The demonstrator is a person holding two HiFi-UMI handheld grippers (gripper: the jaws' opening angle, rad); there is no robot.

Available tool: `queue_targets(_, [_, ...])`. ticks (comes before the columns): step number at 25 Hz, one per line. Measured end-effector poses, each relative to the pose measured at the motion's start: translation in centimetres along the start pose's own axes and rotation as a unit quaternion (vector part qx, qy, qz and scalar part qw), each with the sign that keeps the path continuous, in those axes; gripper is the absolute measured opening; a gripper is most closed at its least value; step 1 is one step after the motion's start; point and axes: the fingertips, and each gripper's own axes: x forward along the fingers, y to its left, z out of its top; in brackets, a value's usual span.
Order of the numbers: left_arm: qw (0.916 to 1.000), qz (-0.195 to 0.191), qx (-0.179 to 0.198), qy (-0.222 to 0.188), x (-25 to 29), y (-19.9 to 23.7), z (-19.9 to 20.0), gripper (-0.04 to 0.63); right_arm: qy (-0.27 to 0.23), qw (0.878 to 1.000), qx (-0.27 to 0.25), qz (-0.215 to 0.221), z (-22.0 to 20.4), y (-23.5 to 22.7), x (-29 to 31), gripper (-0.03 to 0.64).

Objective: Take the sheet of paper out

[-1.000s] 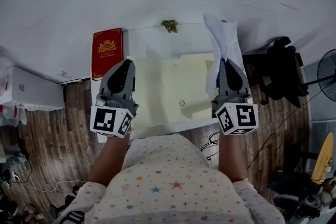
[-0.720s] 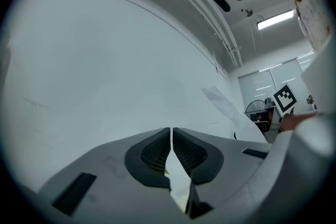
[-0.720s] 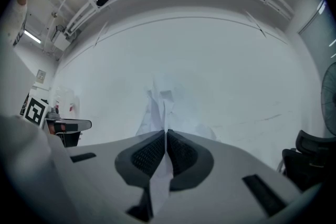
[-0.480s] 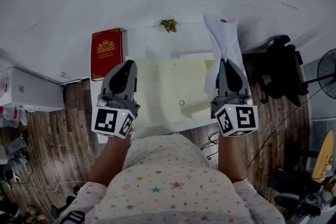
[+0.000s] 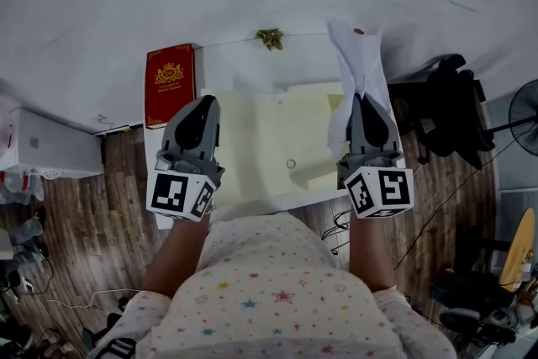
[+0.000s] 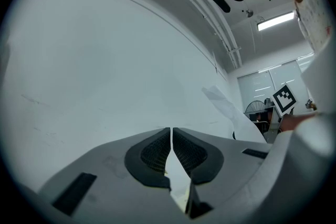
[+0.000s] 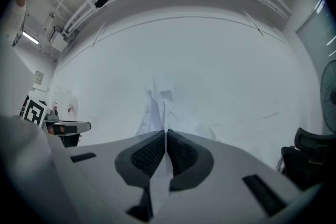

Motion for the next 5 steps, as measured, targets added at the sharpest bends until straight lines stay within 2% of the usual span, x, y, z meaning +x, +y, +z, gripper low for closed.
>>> queue_targets(5, [1.0, -0.002, 0.001, 0.0, 0.01, -0.13, -0.08, 0.025, -0.001, 1.0, 0.0, 0.0, -0.02, -0.12, -0.07, 0.012])
